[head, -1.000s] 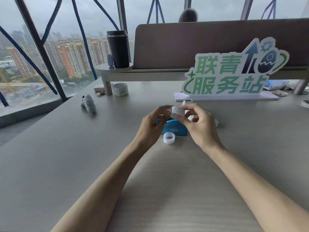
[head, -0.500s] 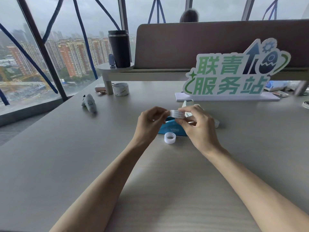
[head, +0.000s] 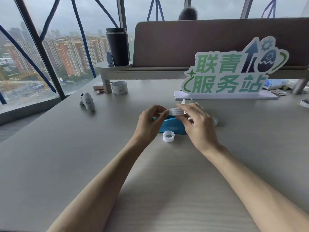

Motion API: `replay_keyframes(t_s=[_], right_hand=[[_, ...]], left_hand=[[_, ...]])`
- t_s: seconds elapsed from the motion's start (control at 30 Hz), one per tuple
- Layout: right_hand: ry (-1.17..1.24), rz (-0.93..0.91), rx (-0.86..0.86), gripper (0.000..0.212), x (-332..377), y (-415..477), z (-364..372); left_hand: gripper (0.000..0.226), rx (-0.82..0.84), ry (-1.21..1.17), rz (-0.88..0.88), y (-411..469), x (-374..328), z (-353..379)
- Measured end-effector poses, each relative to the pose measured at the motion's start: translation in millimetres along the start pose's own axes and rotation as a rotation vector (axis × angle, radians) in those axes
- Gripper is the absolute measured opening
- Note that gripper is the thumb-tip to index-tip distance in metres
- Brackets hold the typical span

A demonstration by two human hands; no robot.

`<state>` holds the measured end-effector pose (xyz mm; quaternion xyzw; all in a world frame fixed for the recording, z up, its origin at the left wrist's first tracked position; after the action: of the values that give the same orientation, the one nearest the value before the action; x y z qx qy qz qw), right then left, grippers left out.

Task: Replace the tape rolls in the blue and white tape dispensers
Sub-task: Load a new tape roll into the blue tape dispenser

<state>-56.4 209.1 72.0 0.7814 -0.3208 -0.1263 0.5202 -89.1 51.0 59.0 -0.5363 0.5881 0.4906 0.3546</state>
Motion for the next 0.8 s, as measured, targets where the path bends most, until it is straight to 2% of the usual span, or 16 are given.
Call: replay_keyframes(t_s=[0.2,0.47,0.57,0.8], right_hand=[[-0.043,0.095,0.014,0.029,-16.7,-0.9,5.8],[0.167,0.28,0.014,0.025,-32.7,-6.0,19.6],[0.159,0.299,0.047,0.028,-34.2,-6.5,21.6],[0.095,0.306,0.082,0.029,-31.7,-7.1,21.4]], left_hand=[[0.01,-0.101,-0.023,-0.009,5.7,7.0,-6.1],[0.014,-0.085,-0.141,-0.098,11.3,13.2,-9.0],[0.009,-0.112,-0.072,-0.074,11.9,13.8,-8.6],[0.015,-0.126,0.026,-0.071,12.4,15.6,-5.1]])
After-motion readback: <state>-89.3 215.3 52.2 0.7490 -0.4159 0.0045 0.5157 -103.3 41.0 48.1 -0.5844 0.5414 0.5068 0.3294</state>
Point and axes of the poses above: each hand's wrist, its own y-axis towards the middle knuckle, its own z-axis out of the palm, x = y × z, the point moved 6 cm from there along y, towards the middle knuckle, and after that the axes turned 15 degrees about -z, right-handed, at the moved point
